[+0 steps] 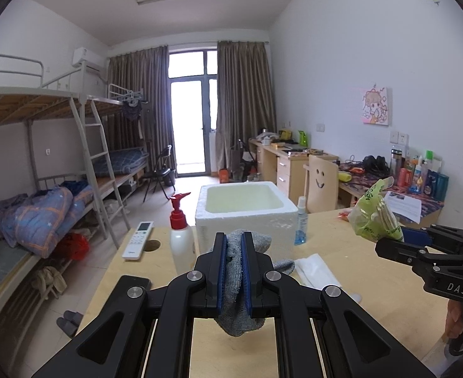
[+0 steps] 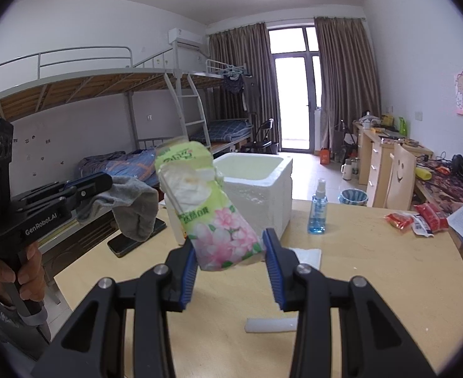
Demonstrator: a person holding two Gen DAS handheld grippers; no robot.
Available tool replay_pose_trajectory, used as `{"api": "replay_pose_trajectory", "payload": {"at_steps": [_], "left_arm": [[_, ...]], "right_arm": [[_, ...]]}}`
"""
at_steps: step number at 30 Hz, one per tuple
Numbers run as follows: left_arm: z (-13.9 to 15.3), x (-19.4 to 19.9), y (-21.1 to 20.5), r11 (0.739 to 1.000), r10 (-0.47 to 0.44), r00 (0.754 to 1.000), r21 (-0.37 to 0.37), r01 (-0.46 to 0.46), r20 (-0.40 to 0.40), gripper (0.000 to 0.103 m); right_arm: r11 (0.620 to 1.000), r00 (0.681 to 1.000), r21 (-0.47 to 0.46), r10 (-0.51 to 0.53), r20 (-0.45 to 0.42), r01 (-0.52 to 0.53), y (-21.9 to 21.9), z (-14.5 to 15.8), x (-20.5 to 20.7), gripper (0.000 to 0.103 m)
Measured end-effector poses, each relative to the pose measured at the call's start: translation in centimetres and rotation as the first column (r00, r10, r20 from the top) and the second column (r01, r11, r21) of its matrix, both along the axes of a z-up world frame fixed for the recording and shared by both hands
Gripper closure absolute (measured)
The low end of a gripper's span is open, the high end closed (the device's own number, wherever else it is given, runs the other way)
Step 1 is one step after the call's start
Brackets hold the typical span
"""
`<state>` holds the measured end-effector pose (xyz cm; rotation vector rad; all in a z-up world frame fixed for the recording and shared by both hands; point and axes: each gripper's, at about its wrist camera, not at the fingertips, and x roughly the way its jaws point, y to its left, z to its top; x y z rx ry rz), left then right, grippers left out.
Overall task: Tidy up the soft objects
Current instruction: 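Carry the sock and wipes pack with both tools over the white foam box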
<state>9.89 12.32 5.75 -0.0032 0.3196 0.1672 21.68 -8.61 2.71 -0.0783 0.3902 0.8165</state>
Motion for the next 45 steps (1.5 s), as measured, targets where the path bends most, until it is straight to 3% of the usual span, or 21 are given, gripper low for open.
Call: {"api": "replay_pose_trajectory", "payload": {"at_steps": [26, 45], "left_arm": [[2.8, 5.6, 1.6, 1.0, 0.018, 1.0, 0.023, -0.018, 0.016, 0.093], [3.5, 9.2, 1.7, 0.997, 0.074, 0.997, 0.028, -0.074, 0.014, 0.093]], "right_arm": [[0.999, 1.0, -0.046, -0.006, 0.02, 0.007, 4.0, 3.2, 4.5, 0.059], [0.98, 0.977, -0.107, -0.151, 0.15, 0.168, 7.8, 4.6, 5.6, 0.059]]}}
